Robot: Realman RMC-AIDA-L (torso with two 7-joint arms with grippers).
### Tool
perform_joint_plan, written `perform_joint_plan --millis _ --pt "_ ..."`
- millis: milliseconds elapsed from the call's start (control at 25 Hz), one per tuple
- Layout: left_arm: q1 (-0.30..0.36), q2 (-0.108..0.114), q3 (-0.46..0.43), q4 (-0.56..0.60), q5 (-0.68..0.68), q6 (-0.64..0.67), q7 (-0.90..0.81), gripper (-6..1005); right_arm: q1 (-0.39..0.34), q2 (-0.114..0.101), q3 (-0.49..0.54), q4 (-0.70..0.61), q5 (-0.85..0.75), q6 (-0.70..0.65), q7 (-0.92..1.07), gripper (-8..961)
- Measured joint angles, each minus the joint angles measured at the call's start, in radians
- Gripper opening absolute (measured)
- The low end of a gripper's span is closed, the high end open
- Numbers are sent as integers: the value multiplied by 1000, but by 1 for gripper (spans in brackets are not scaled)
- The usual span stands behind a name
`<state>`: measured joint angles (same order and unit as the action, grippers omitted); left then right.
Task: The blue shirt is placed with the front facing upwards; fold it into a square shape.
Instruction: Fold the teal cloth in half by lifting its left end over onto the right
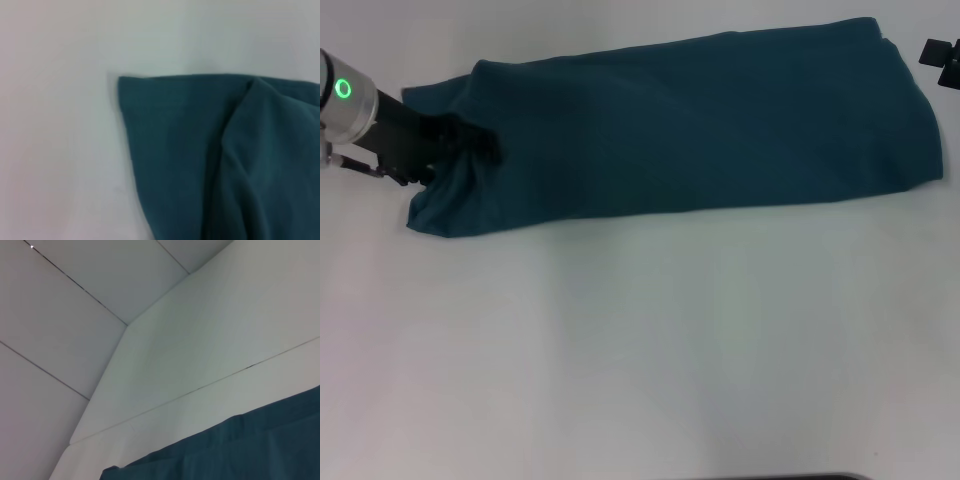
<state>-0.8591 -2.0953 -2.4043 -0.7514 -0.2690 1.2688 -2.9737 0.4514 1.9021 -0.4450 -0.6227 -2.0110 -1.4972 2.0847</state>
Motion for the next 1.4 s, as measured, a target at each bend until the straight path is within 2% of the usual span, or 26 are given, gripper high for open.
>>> perform_joint_plan --millis 400,600,720,920,1160,1400 --pt "-26 -1 1 17 -12 6 -1 948 -2 -1 0 0 0 0 -2 811" --pt "-54 3 65 29 -8 28 2 855 -4 -2 3 0 0 0 -2 810" --pt "-58 4 71 32 -8 27 1 800 -4 -2 3 0 0 1 -5 810" --pt "-51 7 65 21 -10 30 -1 569 -4 -2 3 0 0 3 -3 809" --pt "-54 8 67 20 -8 22 -1 360 -4 -2 2 0 0 4 0 808" --pt "-57 8 69 20 -7 21 -2 205 -4 -2 3 0 0 5 0 807"
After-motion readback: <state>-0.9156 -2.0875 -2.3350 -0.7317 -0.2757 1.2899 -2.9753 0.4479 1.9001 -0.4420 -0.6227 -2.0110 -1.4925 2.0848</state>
